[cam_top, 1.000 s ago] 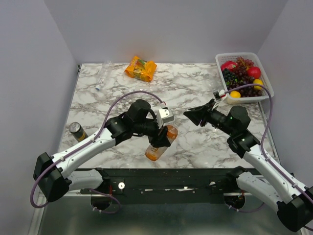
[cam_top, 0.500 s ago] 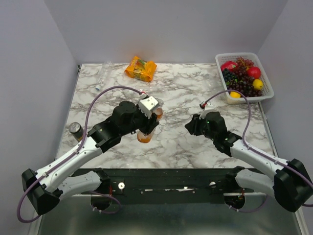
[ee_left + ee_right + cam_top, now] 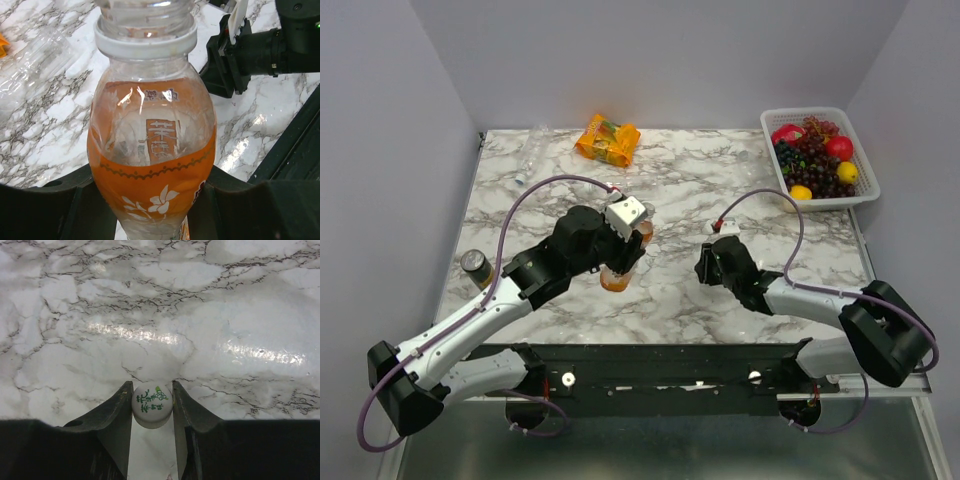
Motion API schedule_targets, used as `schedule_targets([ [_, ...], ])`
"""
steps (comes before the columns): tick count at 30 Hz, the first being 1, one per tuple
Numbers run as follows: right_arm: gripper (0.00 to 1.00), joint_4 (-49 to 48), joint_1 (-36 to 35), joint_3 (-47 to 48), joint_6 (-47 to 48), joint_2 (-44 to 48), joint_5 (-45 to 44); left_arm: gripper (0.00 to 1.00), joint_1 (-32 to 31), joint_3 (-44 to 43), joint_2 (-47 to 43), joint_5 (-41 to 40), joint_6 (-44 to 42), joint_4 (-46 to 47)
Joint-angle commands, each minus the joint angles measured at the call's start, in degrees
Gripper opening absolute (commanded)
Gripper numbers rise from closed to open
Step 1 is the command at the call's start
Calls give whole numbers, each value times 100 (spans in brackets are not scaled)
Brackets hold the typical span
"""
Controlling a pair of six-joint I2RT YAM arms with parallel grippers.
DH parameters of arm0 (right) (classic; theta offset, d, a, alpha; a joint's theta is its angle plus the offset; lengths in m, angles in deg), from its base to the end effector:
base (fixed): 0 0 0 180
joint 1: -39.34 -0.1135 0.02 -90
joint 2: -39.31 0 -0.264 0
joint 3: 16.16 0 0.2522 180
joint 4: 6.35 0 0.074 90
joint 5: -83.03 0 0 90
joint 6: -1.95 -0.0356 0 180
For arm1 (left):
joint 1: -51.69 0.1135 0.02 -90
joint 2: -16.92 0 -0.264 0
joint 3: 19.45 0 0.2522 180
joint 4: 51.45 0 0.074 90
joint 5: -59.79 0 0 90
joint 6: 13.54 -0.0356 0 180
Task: Unscrew the bottle caps
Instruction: Place the bottle cap at the center of the board.
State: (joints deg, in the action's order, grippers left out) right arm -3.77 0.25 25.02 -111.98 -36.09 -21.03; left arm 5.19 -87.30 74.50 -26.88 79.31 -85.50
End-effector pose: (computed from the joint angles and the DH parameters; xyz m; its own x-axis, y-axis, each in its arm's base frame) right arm 0.1986 0.1502 0.1621 -0.6118 0.0099 -0.7909 -0.2325 0.9535 0.1918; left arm 0.1547 -0.1660 0.3371 -0.3150 0.2599 -0.9128 0.7460 0.6624 -0.0689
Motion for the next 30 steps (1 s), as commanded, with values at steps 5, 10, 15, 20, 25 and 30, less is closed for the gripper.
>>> schedule_targets([
  [5,25,-675,-222,-61,-253,-546,-799,39,9,-14,69,-96,5,-18],
  [10,29,-745,-283,-35,-315,-836,-966,38,9,-14,87,-70,14,-18],
  [15,35,-754,-301,-53,-368,-933,-1081,38,9,-23,104,-43,22,-18],
  [20,44,-737,-336,-26,-385,-986,-1072,38,9,-23,104,-8,22,-18],
  [25,59,-614,-345,9,-420,-942,-1063,38,9,-23,104,10,31,-27],
  [30,63,-491,-345,35,-438,-705,-993,38,9,-23,86,36,31,-10],
])
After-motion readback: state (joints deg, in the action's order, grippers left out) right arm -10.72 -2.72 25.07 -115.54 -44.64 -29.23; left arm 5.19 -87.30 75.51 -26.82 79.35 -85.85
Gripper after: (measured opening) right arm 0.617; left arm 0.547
